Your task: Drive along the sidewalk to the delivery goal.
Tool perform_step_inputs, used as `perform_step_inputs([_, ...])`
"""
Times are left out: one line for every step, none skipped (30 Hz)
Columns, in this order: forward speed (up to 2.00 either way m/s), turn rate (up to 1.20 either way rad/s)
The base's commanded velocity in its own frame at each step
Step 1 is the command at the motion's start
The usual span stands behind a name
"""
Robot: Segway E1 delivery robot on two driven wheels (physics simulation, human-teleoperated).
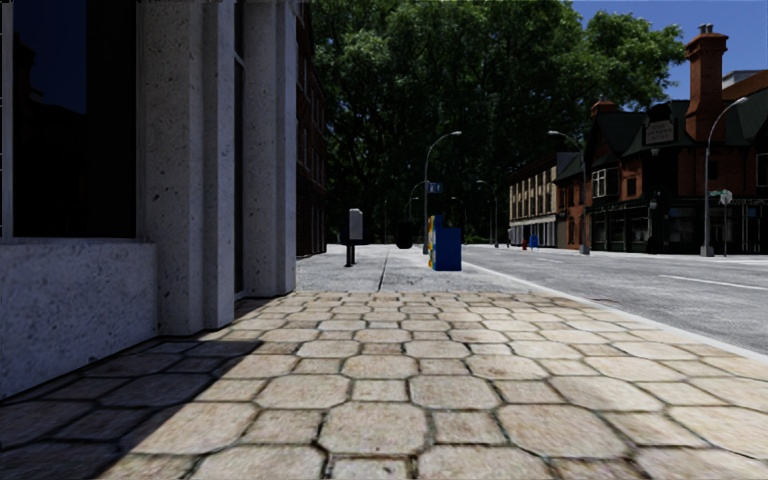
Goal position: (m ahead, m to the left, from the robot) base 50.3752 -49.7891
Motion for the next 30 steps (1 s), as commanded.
perform_step_inputs([2.0, -0.18])
perform_step_inputs([2.0, -0.24])
perform_step_inputs([2.0, -0.25])
perform_step_inputs([2.0, -0.25])
perform_step_inputs([2.0, -0.25])
perform_step_inputs([2.0, -0.25])
perform_step_inputs([2.0, -0.25])
perform_step_inputs([2.0, -0.24])
perform_step_inputs([2.0, -0.24])
perform_step_inputs([2.0, -0.04])
perform_step_inputs([2.0, 0.0])
perform_step_inputs([2.0, 0.0])
perform_step_inputs([2.0, 0.0])
perform_step_inputs([2.0, 0.0])
perform_step_inputs([2.0, 0.0])
perform_step_inputs([2.0, 0.0])
perform_step_inputs([2.0, 0.0])
perform_step_inputs([2.0, 0.0])
perform_step_inputs([2.0, 0.0])
perform_step_inputs([2.0, 0.0])
perform_step_inputs([2.0, 0.0])
perform_step_inputs([2.0, 0.0])
perform_step_inputs([2.0, 0.0])
perform_step_inputs([2.0, 0.0])
perform_step_inputs([2.0, 0.0])
perform_step_inputs([2.0, 0.0])
perform_step_inputs([2.0, 0.0])
perform_step_inputs([2.0, 0.0])
perform_step_inputs([2.0, 0.0])
perform_step_inputs([2.0, 0.0])
